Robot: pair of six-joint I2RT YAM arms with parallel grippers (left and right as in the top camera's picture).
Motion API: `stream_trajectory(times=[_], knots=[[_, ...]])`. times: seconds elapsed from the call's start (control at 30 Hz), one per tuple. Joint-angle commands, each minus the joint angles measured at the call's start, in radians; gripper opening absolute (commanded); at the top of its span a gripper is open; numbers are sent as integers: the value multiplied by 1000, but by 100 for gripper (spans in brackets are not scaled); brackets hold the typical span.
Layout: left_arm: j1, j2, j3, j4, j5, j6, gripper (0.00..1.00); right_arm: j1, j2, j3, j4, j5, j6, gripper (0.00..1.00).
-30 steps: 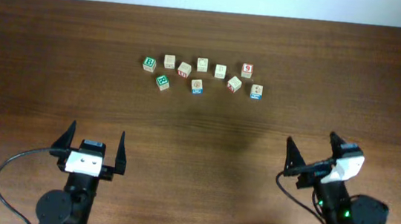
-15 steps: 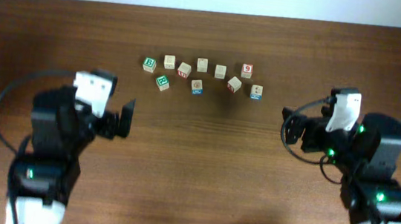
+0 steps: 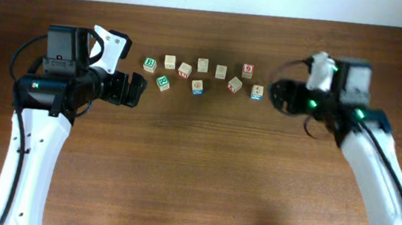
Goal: Rotate 3 blocks
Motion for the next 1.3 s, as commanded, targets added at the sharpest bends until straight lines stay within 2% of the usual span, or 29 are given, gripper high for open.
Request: stream_trajectory(times=[0.0, 0.07, 0.2, 0.23, 0.37, 0.63, 0.73, 0.8, 0.83, 0.9, 0.93, 1.07, 1.2, 1.27], knots=[[1, 0, 20, -1, 15, -6, 99, 66, 163, 151, -15, 91, 80, 83], [1, 0, 20, -9, -37, -28, 99, 99, 273, 220, -13, 164, 130, 76], [1, 0, 20, -8, -227, -235, 97, 150, 390, 241, 51, 318, 187, 66], [1, 0, 20, -8, -237, -251, 97, 159, 408, 241, 63, 333, 188, 65], [1, 0, 20, -8, -237, -254, 97, 175, 479, 241, 103, 347, 188, 62], [1, 19, 20, -9, -236, -254, 98, 175, 603, 241, 129, 336, 206, 49], [1, 47, 20, -9, -236, -254, 98, 174, 617, 241, 132, 332, 206, 36], [1, 61, 20, -12, -236, -254, 98, 174, 617, 243, 130, 333, 202, 30], [1, 61, 20, -11, -236, -254, 98, 174, 613, 247, 121, 340, 201, 24], [1, 61, 20, -10, -236, -254, 98, 174, 594, 258, 89, 341, 176, 9], [1, 61, 20, -9, -236, -254, 98, 173, 573, 263, 56, 348, 176, 6], [2, 61, 20, -8, -265, -254, 100, 172, 455, 269, -127, 350, 169, 4], [2, 61, 20, -8, -266, -254, 99, 172, 302, 269, -323, 343, 97, 5], [2, 61, 20, -14, -266, -254, 99, 172, 280, 268, -420, 343, 52, 5]])
